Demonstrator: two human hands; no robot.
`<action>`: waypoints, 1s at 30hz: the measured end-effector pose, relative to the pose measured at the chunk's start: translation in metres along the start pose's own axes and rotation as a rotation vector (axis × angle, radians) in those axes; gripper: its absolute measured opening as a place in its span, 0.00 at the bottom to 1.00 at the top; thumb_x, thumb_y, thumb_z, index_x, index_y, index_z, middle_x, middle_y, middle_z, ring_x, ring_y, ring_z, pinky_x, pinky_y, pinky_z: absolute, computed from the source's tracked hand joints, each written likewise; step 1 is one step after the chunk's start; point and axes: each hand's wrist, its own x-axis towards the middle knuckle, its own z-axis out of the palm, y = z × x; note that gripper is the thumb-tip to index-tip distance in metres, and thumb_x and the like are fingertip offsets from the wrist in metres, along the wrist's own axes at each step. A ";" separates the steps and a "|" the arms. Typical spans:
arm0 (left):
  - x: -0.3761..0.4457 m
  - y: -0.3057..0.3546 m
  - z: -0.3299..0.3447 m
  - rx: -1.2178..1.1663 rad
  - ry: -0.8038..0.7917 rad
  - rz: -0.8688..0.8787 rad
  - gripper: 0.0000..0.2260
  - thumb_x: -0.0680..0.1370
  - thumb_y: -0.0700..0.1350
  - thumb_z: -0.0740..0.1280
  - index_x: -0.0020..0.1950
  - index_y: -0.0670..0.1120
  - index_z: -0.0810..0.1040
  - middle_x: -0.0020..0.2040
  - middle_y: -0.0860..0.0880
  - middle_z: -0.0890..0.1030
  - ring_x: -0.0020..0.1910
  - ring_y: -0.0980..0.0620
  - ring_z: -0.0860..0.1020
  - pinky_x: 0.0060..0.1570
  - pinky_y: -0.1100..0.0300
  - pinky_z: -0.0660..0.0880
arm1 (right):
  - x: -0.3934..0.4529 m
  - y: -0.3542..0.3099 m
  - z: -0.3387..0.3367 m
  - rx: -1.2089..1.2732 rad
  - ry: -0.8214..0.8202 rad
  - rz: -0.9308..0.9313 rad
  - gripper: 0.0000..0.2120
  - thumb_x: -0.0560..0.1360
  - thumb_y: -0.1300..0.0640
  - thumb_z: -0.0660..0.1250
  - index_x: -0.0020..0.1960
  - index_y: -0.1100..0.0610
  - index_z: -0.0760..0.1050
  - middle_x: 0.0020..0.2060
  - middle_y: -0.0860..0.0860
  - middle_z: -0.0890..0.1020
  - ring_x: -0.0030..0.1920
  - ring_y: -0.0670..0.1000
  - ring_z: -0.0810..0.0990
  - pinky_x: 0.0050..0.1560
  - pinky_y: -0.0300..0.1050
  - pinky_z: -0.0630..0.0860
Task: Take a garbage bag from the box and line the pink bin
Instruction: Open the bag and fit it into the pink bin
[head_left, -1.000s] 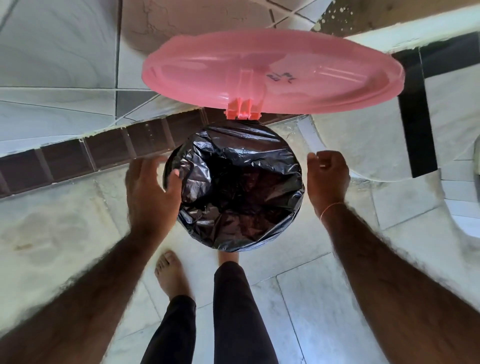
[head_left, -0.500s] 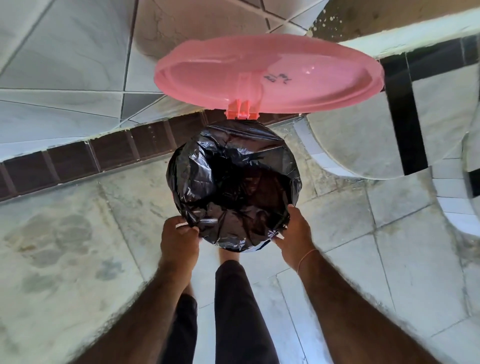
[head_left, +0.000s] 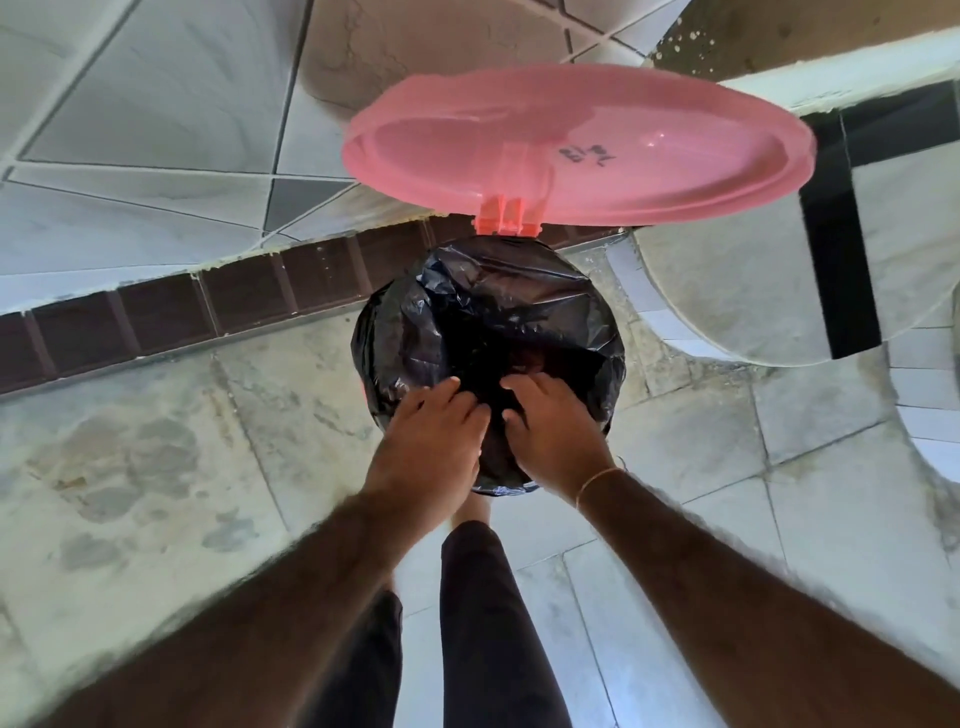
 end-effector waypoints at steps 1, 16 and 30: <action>0.007 0.005 0.002 0.065 -0.156 0.010 0.19 0.75 0.49 0.64 0.65 0.46 0.73 0.62 0.46 0.77 0.70 0.42 0.67 0.68 0.44 0.62 | 0.013 -0.002 0.000 0.049 -0.157 0.071 0.21 0.74 0.58 0.62 0.67 0.57 0.71 0.58 0.58 0.79 0.57 0.61 0.77 0.60 0.53 0.75; 0.050 -0.010 -0.008 -0.235 0.146 -0.166 0.06 0.73 0.40 0.64 0.47 0.45 0.79 0.42 0.45 0.81 0.42 0.42 0.80 0.42 0.49 0.78 | 0.076 0.017 0.005 0.172 -0.144 0.376 0.11 0.75 0.58 0.60 0.53 0.59 0.78 0.50 0.61 0.84 0.53 0.62 0.81 0.53 0.50 0.77; 0.073 -0.037 0.015 0.251 -0.236 -0.037 0.14 0.71 0.37 0.64 0.54 0.43 0.81 0.52 0.43 0.82 0.56 0.42 0.77 0.57 0.49 0.74 | 0.071 0.041 0.012 -0.424 -0.470 0.013 0.25 0.74 0.53 0.64 0.69 0.57 0.69 0.66 0.60 0.73 0.67 0.62 0.71 0.68 0.52 0.69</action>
